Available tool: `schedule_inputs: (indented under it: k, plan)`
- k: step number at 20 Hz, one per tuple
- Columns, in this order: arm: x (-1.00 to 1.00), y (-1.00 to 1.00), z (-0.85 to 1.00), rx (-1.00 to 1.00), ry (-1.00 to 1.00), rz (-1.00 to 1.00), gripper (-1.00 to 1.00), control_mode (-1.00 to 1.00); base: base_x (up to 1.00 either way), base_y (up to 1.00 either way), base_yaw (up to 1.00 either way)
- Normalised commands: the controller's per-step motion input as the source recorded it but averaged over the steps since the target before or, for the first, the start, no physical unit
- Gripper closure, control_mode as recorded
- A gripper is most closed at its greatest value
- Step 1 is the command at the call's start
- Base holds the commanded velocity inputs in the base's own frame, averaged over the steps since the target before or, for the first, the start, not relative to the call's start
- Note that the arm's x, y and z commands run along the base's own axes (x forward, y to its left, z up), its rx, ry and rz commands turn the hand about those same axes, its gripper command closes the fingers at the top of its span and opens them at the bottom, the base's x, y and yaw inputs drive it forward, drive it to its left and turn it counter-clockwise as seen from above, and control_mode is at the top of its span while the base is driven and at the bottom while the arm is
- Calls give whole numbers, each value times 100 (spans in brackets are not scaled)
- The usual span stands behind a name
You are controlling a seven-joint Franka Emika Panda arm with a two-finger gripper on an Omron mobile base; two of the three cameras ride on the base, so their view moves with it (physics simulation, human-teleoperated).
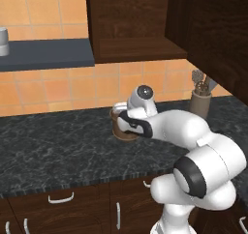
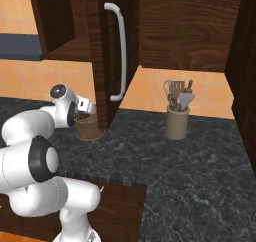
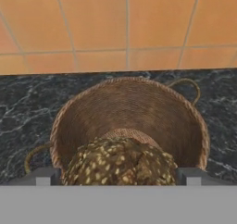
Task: Open the cabinet, pick up the bread from the cabinet and place it in the basket. Then move the basket to the dining counter.
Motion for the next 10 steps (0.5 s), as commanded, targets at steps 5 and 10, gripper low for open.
schedule_inputs:
  k: [5, 10]
  plan:
    - [41, 0, -7, 0, 8, 0, 100, -100, 0, 0, 0]
    - [30, 0, -16, 0, 0, 0, 100, -100, 0, 0, 0]
